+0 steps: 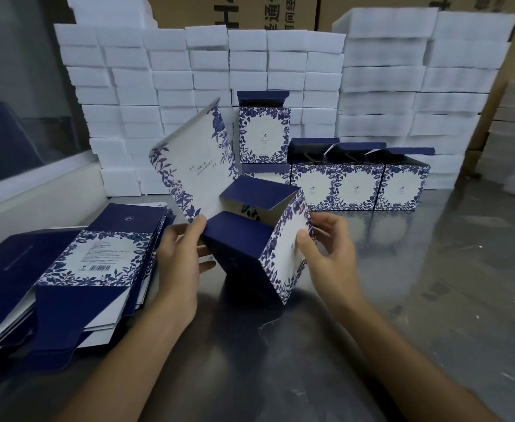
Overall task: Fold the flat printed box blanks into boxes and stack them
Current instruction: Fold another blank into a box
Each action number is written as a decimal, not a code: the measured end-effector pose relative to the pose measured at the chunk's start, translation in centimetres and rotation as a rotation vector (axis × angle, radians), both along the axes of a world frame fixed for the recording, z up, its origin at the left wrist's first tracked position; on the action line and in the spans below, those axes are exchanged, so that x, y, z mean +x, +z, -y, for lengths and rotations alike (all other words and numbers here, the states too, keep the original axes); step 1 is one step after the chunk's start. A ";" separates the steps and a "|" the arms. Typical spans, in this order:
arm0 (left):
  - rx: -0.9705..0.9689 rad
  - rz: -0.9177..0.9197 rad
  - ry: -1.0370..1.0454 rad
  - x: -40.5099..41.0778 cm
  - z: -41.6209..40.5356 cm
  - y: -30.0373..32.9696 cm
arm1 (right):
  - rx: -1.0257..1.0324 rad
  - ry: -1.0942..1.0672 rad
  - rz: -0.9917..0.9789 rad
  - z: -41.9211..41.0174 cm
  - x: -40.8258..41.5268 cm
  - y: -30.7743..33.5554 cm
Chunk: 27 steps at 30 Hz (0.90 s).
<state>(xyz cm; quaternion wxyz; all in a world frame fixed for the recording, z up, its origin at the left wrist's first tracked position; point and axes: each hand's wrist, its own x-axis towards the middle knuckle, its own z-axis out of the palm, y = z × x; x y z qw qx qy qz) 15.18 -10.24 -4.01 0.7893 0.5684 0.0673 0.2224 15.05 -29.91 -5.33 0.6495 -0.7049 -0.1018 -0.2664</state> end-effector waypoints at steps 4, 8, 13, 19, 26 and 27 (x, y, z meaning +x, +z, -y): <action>0.172 0.058 -0.020 -0.5 0.4 -0.1 | -0.069 -0.081 -0.053 0.0 0.1 -0.1; 0.337 0.114 -0.076 -1.0 0.8 -0.3 | -0.062 -0.011 -0.149 -0.2 -0.2 0.0; 0.065 0.107 -0.223 -1.3 1.1 0.0 | 0.165 0.301 -0.241 -0.7 -0.8 0.4; 0.185 0.056 -0.118 -1.2 1.3 0.1 | 0.207 0.282 -0.355 -0.2 0.3 -1.3; 0.263 0.116 -0.118 -1.5 1.0 0.1 | 0.225 0.389 -0.307 -0.5 0.2 -1.4; 0.244 0.127 -0.151 -1.5 1.0 -0.1 | 0.209 0.385 -0.288 -0.6 0.2 -1.3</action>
